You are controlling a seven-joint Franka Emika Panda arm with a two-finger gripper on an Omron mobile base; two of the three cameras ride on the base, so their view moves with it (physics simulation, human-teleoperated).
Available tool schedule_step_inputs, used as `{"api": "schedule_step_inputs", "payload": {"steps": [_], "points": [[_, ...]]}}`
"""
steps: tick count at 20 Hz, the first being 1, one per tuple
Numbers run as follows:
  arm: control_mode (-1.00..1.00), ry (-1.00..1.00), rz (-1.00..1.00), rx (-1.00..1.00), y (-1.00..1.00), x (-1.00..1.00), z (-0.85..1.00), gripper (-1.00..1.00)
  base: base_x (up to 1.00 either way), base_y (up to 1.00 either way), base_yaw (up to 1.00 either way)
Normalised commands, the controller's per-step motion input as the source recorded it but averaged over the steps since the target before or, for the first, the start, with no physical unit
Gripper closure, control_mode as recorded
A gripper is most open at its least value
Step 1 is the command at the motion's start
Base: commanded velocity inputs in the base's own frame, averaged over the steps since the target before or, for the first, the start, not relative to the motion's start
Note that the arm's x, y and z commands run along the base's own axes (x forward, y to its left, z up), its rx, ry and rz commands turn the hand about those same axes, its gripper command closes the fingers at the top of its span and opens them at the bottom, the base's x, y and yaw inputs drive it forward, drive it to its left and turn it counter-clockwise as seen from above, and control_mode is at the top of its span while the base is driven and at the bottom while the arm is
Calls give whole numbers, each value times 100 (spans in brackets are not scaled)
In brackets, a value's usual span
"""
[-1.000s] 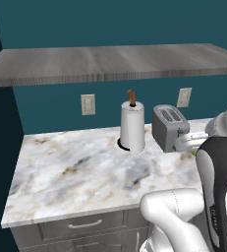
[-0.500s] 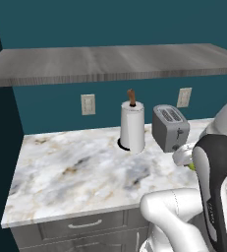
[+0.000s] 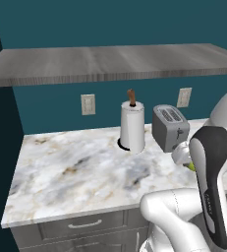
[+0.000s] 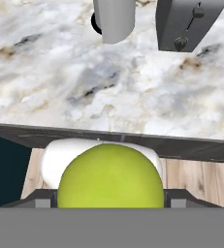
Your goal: Pick the pears from the cabinet and place them in one bowl. Pick the sweet potato from the sink and place it in the other bowl.
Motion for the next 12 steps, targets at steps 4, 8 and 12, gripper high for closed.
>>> {"api": "schedule_step_inputs", "payload": {"steps": [4, 8, 12], "points": [[-100, 0, 0, 0, 0, 0, 0, 100, 0, 0, 0], [100, 0, 0, 0, 0, 0, 0, 100, 0, 0, 0], [100, 0, 0, 0, 0, 0, 0, 100, -2, -15, -1]]}}
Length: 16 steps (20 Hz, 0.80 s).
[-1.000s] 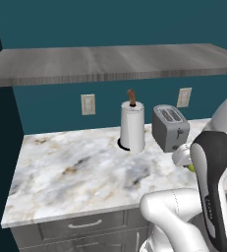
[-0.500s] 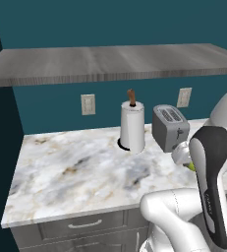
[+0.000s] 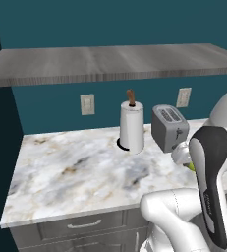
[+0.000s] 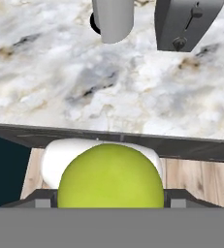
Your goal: Pick the pears from the cabinet and place them in one bowl. Pick the sweet potato from the sink and place it in the other bowl.
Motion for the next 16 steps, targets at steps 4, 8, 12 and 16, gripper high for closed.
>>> {"api": "schedule_step_inputs", "payload": {"steps": [4, 8, 12, 16], "points": [[100, 0, 0, 0, 0, 0, 0, 100, -2, -66, 0], [100, 0, 0, 0, 0, 0, 0, 100, 0, -77, 0], [100, 0, 0, 0, 0, 0, 0, 100, 0, -74, 0], [100, 0, 0, 0, 0, 0, 0, 100, 0, -69, 0]]}}
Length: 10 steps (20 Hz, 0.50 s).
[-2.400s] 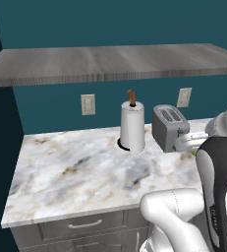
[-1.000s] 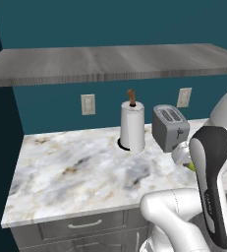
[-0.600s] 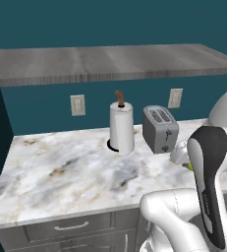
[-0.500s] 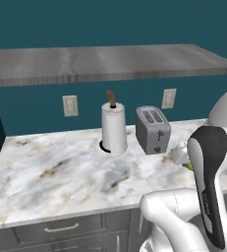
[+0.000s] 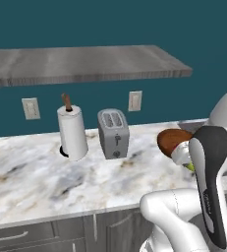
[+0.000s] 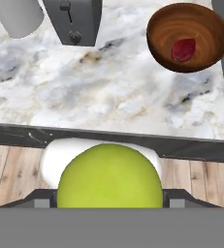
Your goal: Pick the pears from the cabinet and place them in one bowl. Pick the sweet potato from the sink and place it in the other bowl.
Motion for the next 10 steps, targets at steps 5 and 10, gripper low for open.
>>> {"api": "schedule_step_inputs", "payload": {"steps": [5, 10], "points": [[100, 0, 0, 0, 0, 0, 0, 100, 0, -66, 0], [100, 0, 0, 0, 0, 0, 0, 100, 27, -35, -1]]}}
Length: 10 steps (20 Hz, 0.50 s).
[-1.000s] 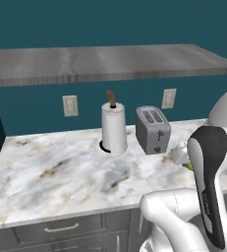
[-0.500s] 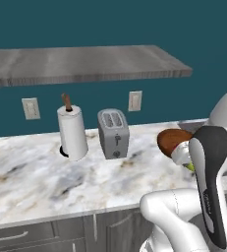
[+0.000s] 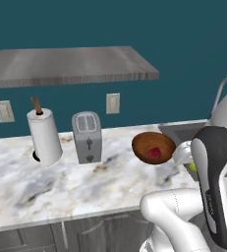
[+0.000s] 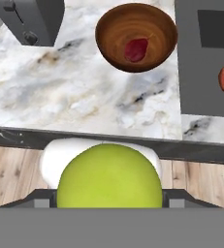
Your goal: Pick the pears from the cabinet and place them in one bowl. Pick the sweet potato from the sink and place it in the other bowl.
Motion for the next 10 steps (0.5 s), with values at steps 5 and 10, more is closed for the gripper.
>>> {"api": "schedule_step_inputs", "payload": {"steps": [5, 10], "points": [[100, 0, 0, 0, 0, 0, 0, 100, 71, -19, 0], [100, 0, 0, 0, 0, 0, 0, 100, 47, -27, -2]]}}
